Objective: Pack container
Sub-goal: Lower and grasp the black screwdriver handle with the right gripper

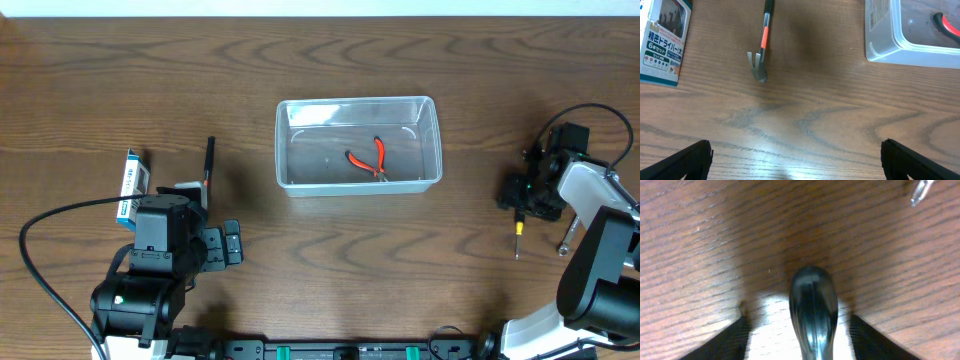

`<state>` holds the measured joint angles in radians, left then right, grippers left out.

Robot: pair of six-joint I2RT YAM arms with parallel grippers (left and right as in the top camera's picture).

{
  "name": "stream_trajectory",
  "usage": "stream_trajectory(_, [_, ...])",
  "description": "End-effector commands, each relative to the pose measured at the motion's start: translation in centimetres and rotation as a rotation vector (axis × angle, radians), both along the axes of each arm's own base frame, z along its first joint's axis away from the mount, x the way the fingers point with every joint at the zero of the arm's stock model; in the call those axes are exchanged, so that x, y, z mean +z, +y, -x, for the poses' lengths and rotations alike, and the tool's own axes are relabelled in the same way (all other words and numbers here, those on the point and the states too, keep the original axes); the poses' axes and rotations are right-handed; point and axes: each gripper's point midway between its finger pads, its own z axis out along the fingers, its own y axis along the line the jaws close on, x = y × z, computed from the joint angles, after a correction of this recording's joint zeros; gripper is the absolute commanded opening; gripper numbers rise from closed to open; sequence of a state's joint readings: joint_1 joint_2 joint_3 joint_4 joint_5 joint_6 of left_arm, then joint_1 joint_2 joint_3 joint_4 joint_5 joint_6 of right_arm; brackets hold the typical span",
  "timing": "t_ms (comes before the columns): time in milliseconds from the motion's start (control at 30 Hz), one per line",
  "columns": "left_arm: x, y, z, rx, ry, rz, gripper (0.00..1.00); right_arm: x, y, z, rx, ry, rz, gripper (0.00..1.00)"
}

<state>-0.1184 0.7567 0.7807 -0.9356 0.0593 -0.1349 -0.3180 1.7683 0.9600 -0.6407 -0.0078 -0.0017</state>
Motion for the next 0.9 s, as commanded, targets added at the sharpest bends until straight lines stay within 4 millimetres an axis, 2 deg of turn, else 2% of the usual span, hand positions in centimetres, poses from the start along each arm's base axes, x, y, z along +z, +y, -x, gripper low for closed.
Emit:
stream_trajectory(0, [0.44,0.3,-0.17,0.019,-0.011,-0.004,0.98,-3.17,1.2,3.37,-0.013,0.125,-0.063,0.54])
stream_trajectory(733, [0.44,0.43,-0.19,0.023,-0.012,-0.011,0.98,-3.16,1.34,3.77,-0.024,0.142,-0.069,0.14])
stream_trajectory(867, [0.44,0.43,-0.19,0.023,-0.012,-0.011,0.98,-3.14,1.37,3.43,-0.025,0.127,-0.072,0.1])
